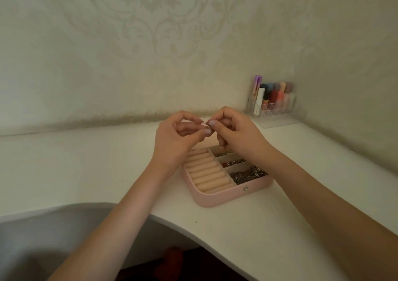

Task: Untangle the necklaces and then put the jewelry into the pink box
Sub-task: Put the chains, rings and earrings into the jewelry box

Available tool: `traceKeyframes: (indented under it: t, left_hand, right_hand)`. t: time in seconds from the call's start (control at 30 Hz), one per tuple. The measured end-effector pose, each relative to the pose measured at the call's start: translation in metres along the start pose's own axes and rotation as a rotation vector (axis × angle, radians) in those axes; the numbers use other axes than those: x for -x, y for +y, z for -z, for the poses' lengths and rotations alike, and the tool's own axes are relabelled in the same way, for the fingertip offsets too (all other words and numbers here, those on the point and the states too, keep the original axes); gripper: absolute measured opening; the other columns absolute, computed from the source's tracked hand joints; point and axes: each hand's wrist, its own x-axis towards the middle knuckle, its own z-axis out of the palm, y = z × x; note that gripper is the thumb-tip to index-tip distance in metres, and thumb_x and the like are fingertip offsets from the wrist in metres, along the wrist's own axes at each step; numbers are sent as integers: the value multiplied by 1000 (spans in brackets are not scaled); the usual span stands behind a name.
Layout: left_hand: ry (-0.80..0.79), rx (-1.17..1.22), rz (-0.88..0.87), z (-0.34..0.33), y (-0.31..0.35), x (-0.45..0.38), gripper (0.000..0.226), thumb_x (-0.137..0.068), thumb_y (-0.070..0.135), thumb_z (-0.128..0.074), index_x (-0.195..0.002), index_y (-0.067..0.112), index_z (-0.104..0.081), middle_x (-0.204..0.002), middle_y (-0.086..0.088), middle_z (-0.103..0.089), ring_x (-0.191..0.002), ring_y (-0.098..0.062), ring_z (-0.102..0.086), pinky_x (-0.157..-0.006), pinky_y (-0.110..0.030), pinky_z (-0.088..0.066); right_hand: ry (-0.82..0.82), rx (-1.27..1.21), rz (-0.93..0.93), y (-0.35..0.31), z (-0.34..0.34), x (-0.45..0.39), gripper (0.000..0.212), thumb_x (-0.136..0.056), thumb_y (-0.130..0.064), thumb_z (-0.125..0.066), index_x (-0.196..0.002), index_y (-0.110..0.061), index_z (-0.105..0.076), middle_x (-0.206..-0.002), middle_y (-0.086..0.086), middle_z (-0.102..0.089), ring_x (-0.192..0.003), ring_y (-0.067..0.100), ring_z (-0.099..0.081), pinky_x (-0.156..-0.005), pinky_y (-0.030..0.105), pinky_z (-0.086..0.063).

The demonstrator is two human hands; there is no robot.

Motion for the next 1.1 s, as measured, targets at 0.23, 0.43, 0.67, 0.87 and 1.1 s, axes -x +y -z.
traceKeyframes:
  t: [0.23,0.43,0.67,0.87,1.1]
  left_hand:
    - [-35,-26,-88,0,0,2,29,-66,0,-82,-86,15,-68,-74,1,-70,-74,-9,-67,-70,-21,-53]
    - [-14,44,-69,2,2,2,19,-69,1,-80,-80,11,-67,-75,-7,-72,-72,-17,-68,-68,-29,-57]
    - [37,38,30,5,1,1,12,-83,13,-71,-86,1,-69,-79,-11,-72,-76,-15,-70,-58,-23,-54]
    - [77,-36,38,19,-3,4,9,-81,7,-72,-78,15,-70,-66,-4,-72,-60,-14,-64,-64,-26,-54]
    - [-33,-212,0,36,-4,18,16,-78,5,-74,-77,21,-72,-71,1,-73,-71,-8,-69,-72,-17,-49]
  right_hand:
    - [54,50,58,0,-5,3,7,-94,-11,-55,-87,-10,-55,-59,-12,-62,-48,6,-50,-50,20,-42]
    - [83,80,56,-3,-9,6,8,-94,-14,-55,-88,-8,-57,-68,-2,-65,-50,2,-52,-50,19,-44]
    - [24,129,19,-2,-4,5,10,-87,-12,-65,-94,-11,-58,-76,7,-68,-53,7,-53,-54,23,-48]
    - [39,183,25,-6,0,4,7,-82,-4,-69,-83,-11,-68,-76,8,-70,-56,5,-54,-58,19,-49]
    - [-29,471,45,-8,-5,23,17,-89,-13,-63,-102,-20,-71,-86,-7,-67,-75,0,-56,-72,3,-40]
